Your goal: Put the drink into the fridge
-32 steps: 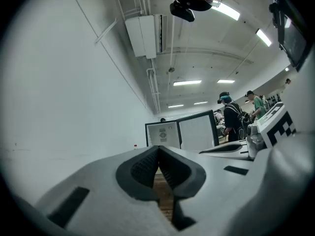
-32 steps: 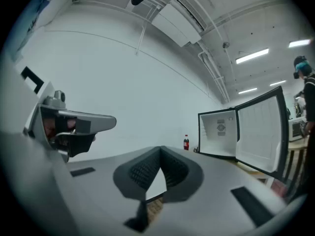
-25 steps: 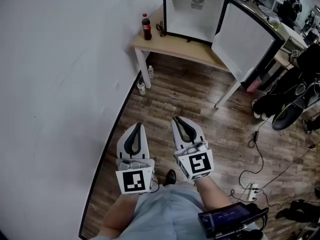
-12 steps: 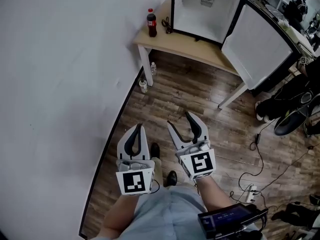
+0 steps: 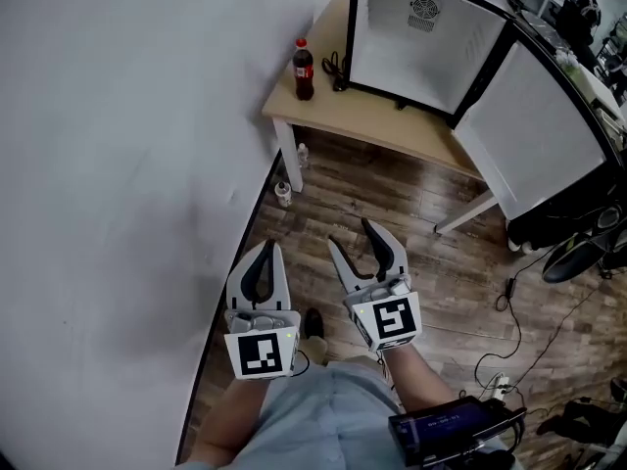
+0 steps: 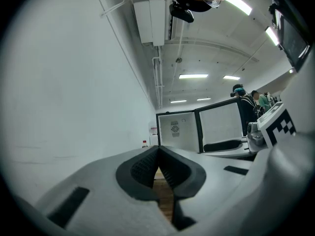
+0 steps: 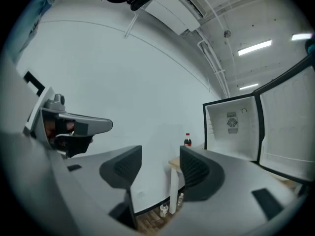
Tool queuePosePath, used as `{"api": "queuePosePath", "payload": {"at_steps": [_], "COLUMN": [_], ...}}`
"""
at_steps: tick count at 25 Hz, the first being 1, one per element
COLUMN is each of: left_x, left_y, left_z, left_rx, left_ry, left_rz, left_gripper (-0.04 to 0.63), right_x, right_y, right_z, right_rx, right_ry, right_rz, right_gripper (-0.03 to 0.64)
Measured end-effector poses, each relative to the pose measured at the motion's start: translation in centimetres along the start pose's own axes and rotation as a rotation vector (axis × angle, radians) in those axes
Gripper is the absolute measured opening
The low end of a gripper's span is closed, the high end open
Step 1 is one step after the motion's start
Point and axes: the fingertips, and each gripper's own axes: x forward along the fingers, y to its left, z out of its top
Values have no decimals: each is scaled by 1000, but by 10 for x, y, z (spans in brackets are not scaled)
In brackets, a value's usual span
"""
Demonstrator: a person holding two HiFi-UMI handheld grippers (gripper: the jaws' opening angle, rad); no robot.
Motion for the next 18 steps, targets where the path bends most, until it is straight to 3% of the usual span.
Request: {"api": "queuePosePath", "payload": {"at_steps": [9,18], "left_x": [67,110], "left_y": [55,66], "left_z": [6,-3], "left_rx": [4,2], "left_ry": [-42,-46], "left_rz": [-49,-88], "left_gripper": [9,8], "right_x": [81,120], "right_y": [-16,-34], "right_z": [21,18], "right_rx": [-35,-50], "right_ry": [-20,-10], "right_rz": [-59,-87], "right_gripper": [236,236]}}
